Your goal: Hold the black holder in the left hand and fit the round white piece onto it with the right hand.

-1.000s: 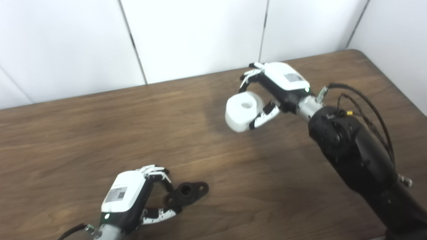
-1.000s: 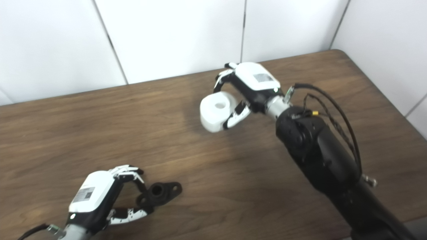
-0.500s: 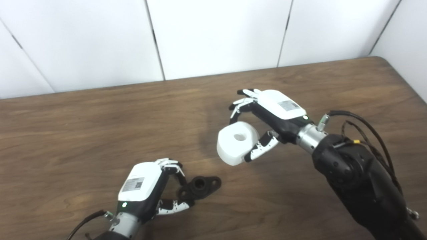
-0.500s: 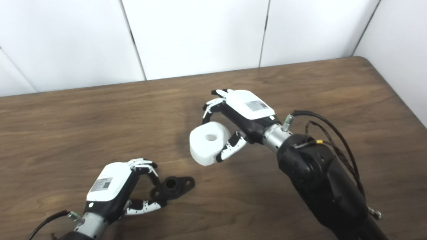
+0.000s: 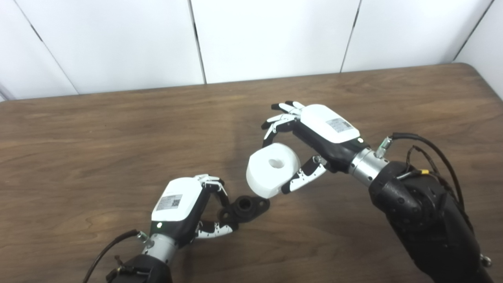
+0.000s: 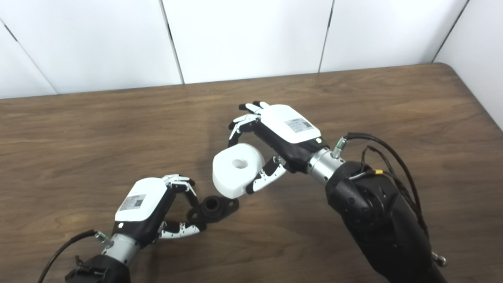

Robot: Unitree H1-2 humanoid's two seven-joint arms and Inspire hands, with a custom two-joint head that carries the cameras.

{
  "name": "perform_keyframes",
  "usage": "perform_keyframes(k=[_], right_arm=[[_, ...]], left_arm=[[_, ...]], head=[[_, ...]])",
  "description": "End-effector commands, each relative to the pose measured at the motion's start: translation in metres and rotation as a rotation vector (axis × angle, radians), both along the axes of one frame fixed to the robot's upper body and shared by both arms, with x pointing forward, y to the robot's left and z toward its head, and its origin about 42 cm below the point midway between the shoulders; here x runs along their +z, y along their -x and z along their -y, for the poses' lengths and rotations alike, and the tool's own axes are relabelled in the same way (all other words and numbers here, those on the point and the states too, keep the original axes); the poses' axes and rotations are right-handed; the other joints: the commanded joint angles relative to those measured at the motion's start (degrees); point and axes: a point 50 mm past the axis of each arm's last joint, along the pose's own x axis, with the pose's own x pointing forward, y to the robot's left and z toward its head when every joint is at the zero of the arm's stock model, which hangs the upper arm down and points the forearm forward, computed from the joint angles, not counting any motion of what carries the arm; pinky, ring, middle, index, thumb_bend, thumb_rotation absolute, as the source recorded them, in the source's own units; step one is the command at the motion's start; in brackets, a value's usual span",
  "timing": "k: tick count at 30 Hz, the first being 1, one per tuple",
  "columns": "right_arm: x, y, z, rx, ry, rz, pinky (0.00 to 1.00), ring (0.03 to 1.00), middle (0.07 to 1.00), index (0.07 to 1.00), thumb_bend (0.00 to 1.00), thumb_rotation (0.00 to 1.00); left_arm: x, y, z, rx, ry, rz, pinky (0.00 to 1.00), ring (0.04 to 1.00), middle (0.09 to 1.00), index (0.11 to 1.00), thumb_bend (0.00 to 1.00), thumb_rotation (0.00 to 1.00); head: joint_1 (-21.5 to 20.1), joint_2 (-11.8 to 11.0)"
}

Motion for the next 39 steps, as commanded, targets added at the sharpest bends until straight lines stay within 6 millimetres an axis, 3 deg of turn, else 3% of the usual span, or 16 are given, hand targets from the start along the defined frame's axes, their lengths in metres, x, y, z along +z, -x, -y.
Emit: perform_keyframes(k=[1, 19, 39], right_arm=[[0.022, 0.003, -0.005, 0.045, -0.025, 0.104, 0.98, 0.952, 0.8, 0.482, 0.52, 0.14], [0.03, 0.009, -0.025, 0.097, -0.075, 0.108, 0.99, 0.946, 0.794, 0.482, 0.52, 0.14], [0.008, 0.014, -0.034, 0.125, -0.044, 0.033, 0.99, 0.951, 0.792, 0.482, 0.52, 0.15]], left_arm=[[-0.023, 0.005, 0.0, -0.001, -0.042, -0.155, 0.8, 0.842, 0.778, 0.488, 0.52, 0.05], [-0.022, 0.004, 0.002, -0.01, -0.041, -0.143, 0.78, 0.84, 0.775, 0.488, 0.52, 0.05], [-0.015, 0.004, 0.003, -0.009, -0.039, -0.137, 0.79, 0.836, 0.768, 0.488, 0.52, 0.05]], head=[[0.0, 0.1], [0.4, 0.8], [0.5, 3.4]])
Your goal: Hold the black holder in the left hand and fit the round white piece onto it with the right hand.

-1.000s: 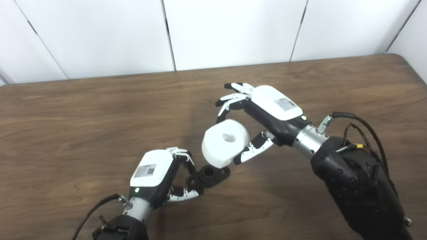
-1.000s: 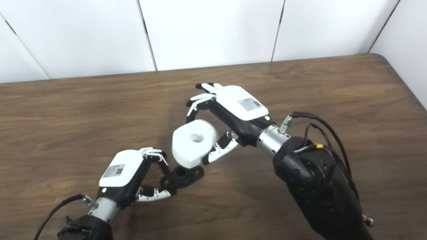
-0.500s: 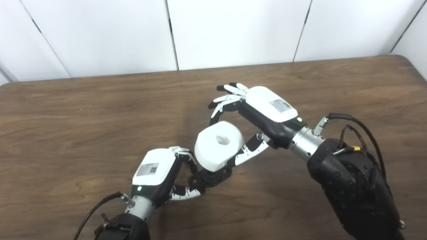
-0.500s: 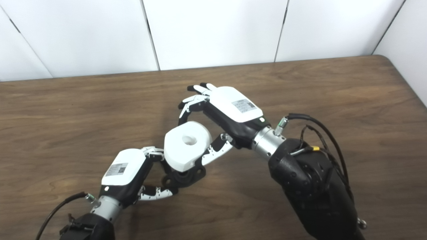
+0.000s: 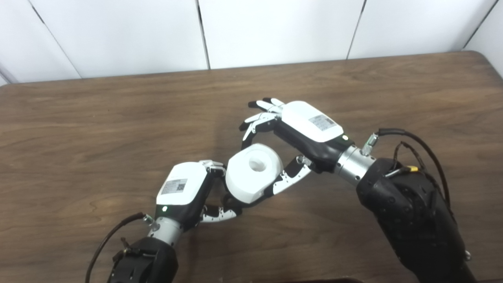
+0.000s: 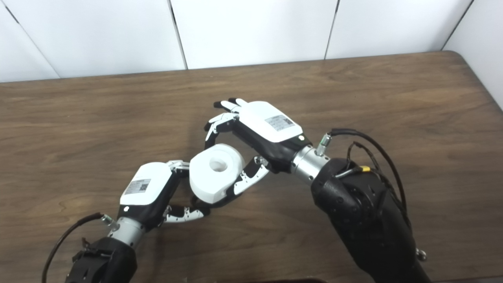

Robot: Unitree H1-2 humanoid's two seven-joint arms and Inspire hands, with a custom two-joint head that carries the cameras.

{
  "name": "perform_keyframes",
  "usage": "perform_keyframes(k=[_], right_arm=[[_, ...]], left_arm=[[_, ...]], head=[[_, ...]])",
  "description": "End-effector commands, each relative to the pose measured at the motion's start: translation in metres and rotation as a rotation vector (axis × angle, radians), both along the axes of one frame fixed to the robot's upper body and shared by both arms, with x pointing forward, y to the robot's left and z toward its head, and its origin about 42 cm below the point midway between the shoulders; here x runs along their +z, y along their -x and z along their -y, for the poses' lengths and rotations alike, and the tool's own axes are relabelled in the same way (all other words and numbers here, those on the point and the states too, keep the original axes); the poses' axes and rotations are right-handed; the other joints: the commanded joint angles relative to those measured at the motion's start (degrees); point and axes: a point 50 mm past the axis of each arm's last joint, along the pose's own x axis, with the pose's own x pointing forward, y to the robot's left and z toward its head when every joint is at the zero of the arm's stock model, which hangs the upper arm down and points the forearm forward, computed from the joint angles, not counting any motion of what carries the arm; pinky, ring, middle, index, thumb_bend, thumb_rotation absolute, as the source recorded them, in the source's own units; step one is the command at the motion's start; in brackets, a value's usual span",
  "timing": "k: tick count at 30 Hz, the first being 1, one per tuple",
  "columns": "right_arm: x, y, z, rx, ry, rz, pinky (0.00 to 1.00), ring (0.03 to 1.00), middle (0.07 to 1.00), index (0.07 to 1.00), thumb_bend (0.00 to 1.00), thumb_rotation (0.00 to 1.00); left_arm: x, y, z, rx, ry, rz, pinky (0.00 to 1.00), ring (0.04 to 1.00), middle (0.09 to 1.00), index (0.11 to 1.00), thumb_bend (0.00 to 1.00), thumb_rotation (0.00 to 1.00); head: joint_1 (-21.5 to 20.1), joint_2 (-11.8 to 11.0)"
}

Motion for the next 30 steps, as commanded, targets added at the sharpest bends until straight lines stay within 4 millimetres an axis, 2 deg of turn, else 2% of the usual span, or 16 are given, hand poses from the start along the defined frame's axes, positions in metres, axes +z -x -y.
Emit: perform_keyframes(k=[1, 9, 22, 30], right_arm=[[0.009, -0.001, -0.003, 0.014, -0.011, 0.068, 0.99, 0.951, 0.792, 0.481, 0.52, 0.15], [0.006, 0.0, -0.005, 0.014, -0.003, 0.068, 0.99, 0.952, 0.793, 0.482, 0.52, 0.14], [0.005, -0.002, 0.0, 0.015, -0.008, 0.065, 0.99, 0.95, 0.796, 0.482, 0.52, 0.14], [0.005, -0.001, 0.004, 0.021, -0.009, 0.064, 1.0, 0.951, 0.796, 0.482, 0.52, 0.15]], left_arm=[[-0.017, 0.005, 0.001, -0.015, -0.03, -0.134, 0.79, 0.835, 0.768, 0.488, 0.52, 0.05], [-0.015, 0.004, 0.004, -0.014, -0.037, -0.139, 0.79, 0.841, 0.774, 0.488, 0.52, 0.05], [-0.01, 0.004, 0.014, -0.011, -0.041, -0.144, 0.78, 0.844, 0.777, 0.488, 0.52, 0.05], [-0.008, 0.004, 0.018, -0.005, -0.038, -0.149, 0.8, 0.845, 0.775, 0.488, 0.52, 0.05]], head=[[0.0, 0.3], [0.9, 1.0], [6.0, 1.8], [6.7, 2.0]])
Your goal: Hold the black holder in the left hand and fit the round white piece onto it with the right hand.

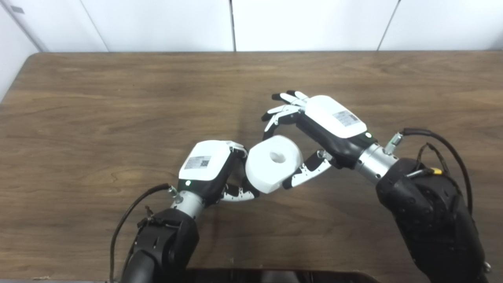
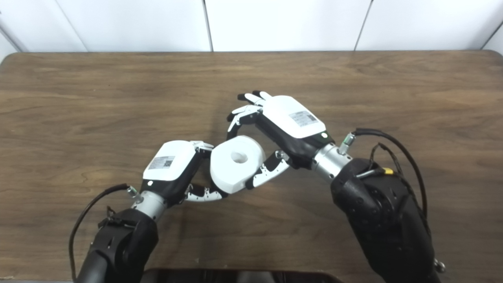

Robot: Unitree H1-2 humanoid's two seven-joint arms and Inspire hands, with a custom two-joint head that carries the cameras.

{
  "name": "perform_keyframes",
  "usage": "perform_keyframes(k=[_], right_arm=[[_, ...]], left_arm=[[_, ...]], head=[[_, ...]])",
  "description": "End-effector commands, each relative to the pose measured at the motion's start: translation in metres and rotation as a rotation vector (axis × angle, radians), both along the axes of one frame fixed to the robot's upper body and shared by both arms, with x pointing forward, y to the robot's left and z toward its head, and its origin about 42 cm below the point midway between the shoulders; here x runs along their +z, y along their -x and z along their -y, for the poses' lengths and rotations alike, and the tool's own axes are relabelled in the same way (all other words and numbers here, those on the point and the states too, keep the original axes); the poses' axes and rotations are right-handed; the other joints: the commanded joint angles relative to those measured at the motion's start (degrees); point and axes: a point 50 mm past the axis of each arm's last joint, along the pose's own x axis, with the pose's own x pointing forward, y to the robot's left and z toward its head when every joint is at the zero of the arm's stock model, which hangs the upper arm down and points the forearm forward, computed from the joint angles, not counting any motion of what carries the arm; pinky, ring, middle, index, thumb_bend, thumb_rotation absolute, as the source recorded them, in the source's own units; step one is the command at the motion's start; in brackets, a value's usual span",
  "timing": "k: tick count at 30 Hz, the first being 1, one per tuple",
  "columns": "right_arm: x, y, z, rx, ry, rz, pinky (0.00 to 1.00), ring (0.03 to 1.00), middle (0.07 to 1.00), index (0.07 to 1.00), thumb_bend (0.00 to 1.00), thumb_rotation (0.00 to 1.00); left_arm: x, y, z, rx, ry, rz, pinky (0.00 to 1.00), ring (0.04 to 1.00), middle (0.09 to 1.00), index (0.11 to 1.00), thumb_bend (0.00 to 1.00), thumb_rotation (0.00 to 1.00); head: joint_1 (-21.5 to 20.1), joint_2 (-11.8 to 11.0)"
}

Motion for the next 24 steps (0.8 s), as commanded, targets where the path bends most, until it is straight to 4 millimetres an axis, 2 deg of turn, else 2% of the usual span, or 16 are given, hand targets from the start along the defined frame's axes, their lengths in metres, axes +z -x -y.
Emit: perform_keyframes(k=[1, 16, 24], right_arm=[[0.0117, 0.0003, 0.0014, 0.017, -0.02, 0.07, 1.0, 0.952, 0.796, 0.482, 0.52, 0.15], [0.0105, -0.0012, 0.0011, 0.024, 0.026, 0.109, 0.97, 0.943, 0.791, 0.482, 0.52, 0.14], [0.0061, -0.0021, 0.0, 0.031, 0.065, 0.145, 0.99, 0.953, 0.795, 0.481, 0.52, 0.14]], left_arm=[[-0.0162, 0.0062, 0.0054, -0.029, -0.01, -0.123, 0.8, 0.843, 0.773, 0.488, 0.52, 0.05], [-0.0157, 0.0064, 0.002, -0.035, -0.012, -0.117, 0.79, 0.843, 0.775, 0.488, 0.52, 0.05], [-0.0166, 0.0067, 0.0, -0.035, -0.012, -0.117, 0.78, 0.843, 0.776, 0.488, 0.52, 0.05]], head=[[-0.1, 0.0], [-2.8, -0.1], [-4.2, -0.4]])
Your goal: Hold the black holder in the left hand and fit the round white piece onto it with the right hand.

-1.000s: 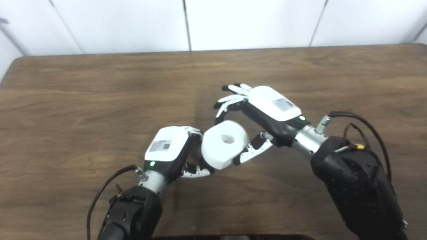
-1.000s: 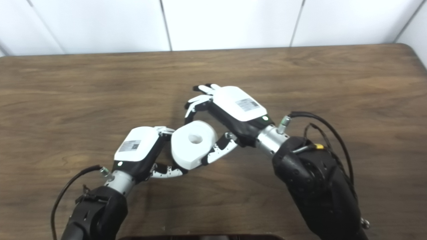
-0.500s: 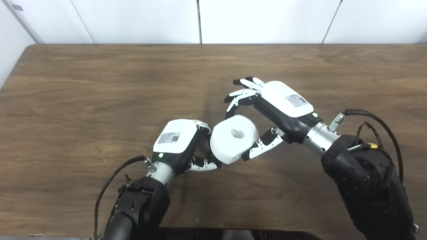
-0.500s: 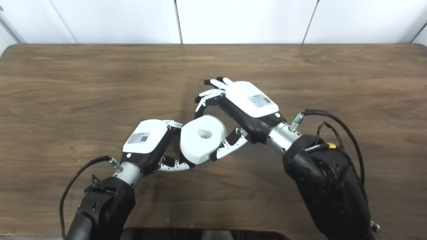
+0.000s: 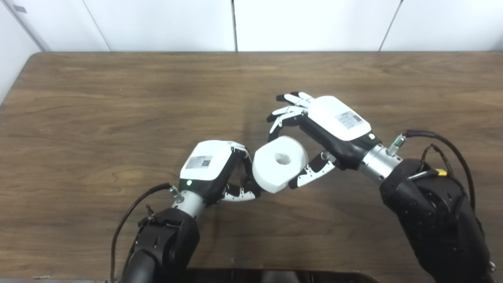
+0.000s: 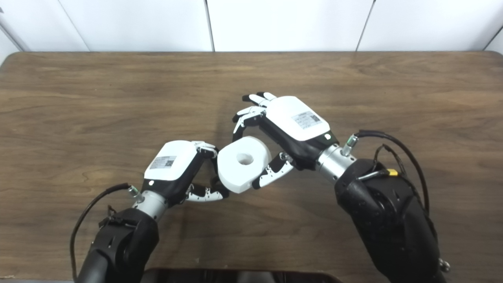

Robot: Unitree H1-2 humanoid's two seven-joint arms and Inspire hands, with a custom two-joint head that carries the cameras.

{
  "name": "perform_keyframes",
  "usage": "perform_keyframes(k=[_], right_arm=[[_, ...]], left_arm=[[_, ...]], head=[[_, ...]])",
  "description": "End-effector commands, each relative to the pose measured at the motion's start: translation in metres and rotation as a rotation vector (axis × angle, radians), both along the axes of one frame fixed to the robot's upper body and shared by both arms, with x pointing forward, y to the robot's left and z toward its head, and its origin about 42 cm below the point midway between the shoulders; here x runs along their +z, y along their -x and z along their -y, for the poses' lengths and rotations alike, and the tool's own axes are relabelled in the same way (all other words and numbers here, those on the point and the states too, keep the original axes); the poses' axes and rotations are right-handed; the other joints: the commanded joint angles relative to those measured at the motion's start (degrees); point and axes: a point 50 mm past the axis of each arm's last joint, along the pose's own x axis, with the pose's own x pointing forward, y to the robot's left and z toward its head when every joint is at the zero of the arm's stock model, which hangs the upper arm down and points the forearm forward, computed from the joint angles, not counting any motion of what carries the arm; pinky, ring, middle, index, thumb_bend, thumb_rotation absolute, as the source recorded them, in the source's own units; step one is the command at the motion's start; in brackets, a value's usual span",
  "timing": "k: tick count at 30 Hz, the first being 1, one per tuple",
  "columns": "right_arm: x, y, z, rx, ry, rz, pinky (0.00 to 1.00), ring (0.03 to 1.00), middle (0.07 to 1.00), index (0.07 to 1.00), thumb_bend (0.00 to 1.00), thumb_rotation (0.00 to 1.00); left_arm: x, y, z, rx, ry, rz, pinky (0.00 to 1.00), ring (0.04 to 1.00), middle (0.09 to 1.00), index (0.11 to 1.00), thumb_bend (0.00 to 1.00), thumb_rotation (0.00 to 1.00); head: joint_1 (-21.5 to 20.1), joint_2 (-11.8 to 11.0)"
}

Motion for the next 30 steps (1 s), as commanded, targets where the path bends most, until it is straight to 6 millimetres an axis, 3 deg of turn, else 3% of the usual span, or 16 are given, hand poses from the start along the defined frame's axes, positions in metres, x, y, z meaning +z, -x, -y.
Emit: perform_keyframes(k=[1, 30], right_arm=[[0.01, -0.001, -0.002, 0.015, -0.007, 0.083, 0.99, 0.957, 0.797, 0.481, 0.52, 0.14], [0.002, -0.003, -0.01, 0.006, -0.025, 0.079, 0.97, 0.952, 0.8, 0.482, 0.52, 0.14]], left_arm=[[-0.017, 0.007, 0.001, -0.031, -0.007, -0.115, 0.78, 0.841, 0.775, 0.488, 0.52, 0.05], [-0.015, 0.008, 0.002, -0.035, 0.0, -0.115, 0.78, 0.838, 0.776, 0.488, 0.52, 0.05]], head=[[-0.2, 0.1], [-0.5, 0.3]])
